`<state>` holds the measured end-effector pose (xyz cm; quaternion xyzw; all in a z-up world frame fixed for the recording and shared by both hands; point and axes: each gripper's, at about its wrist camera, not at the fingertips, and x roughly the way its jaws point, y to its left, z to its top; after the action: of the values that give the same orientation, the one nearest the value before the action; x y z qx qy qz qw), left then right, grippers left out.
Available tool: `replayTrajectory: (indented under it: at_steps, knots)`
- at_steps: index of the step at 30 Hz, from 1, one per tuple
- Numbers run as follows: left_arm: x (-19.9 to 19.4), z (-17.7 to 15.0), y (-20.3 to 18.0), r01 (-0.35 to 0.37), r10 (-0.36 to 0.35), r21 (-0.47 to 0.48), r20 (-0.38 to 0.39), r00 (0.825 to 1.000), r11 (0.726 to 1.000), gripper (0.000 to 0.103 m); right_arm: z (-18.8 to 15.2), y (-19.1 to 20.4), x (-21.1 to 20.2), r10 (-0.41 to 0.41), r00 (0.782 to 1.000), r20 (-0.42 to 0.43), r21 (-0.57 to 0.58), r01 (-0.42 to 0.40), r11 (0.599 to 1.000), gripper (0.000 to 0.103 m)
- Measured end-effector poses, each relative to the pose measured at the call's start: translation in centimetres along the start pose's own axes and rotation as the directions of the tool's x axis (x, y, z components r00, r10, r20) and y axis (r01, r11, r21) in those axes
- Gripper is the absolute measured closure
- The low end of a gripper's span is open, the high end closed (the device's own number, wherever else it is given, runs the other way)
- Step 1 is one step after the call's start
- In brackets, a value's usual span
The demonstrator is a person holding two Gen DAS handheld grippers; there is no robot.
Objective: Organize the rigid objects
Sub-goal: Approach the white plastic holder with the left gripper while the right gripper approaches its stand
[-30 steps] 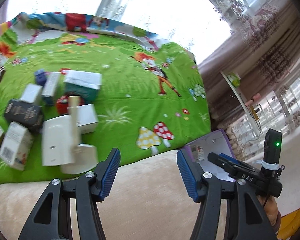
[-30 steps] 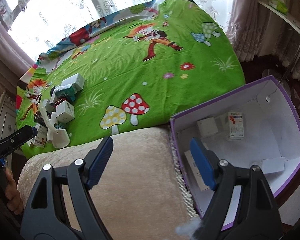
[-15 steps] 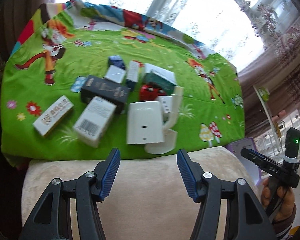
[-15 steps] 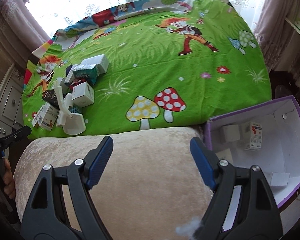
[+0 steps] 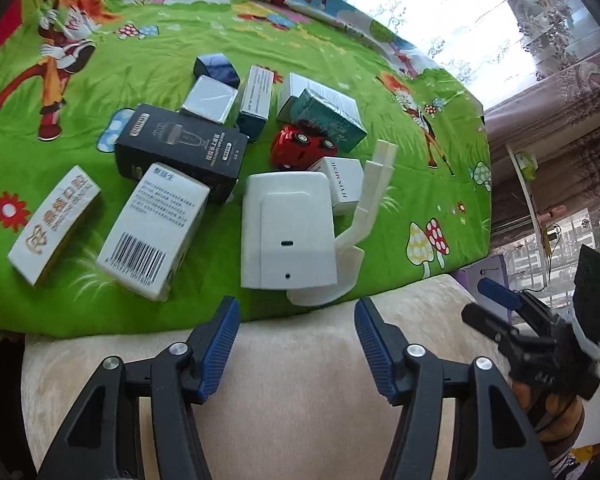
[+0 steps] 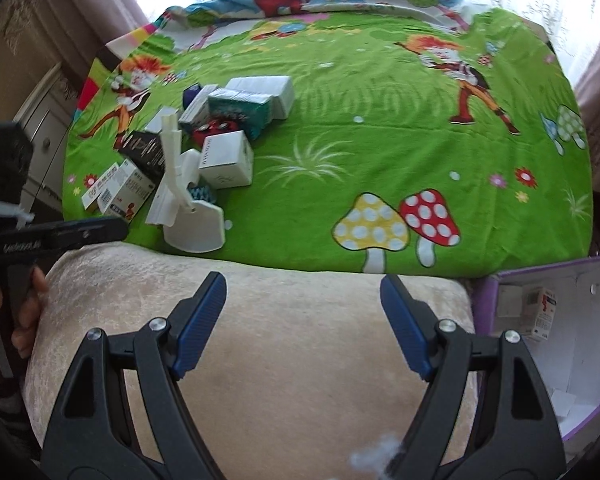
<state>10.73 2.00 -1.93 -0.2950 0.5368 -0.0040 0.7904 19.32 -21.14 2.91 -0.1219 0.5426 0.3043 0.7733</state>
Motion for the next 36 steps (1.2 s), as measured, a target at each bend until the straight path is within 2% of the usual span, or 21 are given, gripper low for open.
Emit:
replayTrajectory:
  at_steps: [2, 4, 11, 18, 22, 24, 25, 36]
  knots:
    - [0.8, 0.7, 0.1, 0.005, -0.005, -0.003, -0.022, 1.000, 1.000, 0.027, 0.2, 0.6, 0.3, 0.005, 1.000, -0.007, -0.018, -0.005, 1.000, 0.021]
    - [1.4, 1.2, 0.1, 0.018, -0.018, -0.001, -0.035, 0.999, 1.000, 0.024, 0.3, 1.0, 0.6, 0.010, 1.000, -0.013, -0.029, -0.010, 1.000, 0.021]
    - [3.5, 2.5, -0.1, 0.004, -0.003, 0.013, -0.100, 0.995, 1.000, 0.024, 0.6, 1.0, 1.5, 0.033, 0.999, -0.036, -0.019, -0.033, 0.999, 0.021]
    - [4.3, 3.4, -0.3, -0.012, 0.013, 0.017, -0.102, 0.995, 1.000, 0.024, 1.0, 1.3, 2.0, 0.052, 0.998, -0.044, -0.015, -0.053, 0.999, 0.021]
    - [4.6, 3.5, -0.6, -0.036, 0.041, 0.042, -0.103, 0.994, 0.998, 0.026, 1.2, 1.6, 2.3, 0.057, 0.997, -0.049, -0.023, -0.058, 0.998, 0.021]
    - [4.8, 3.6, -0.7, -0.050, 0.056, 0.055, -0.106, 0.993, 0.997, 0.036, 1.3, 1.7, 2.5, 0.058, 0.997, -0.051, -0.025, -0.059, 0.998, 0.021]
    - [4.8, 3.6, -0.7, -0.050, 0.056, 0.057, -0.107, 0.993, 0.997, 0.037, 1.3, 1.8, 2.5, 0.058, 0.997, -0.051, -0.026, -0.059, 0.998, 0.021]
    - [3.8, 2.7, -0.2, -0.010, 0.013, 0.034, -0.073, 0.997, 0.999, 0.038, 2.0, 2.8, 2.8, 0.070, 0.997, -0.045, -0.049, -0.072, 0.996, 0.021]
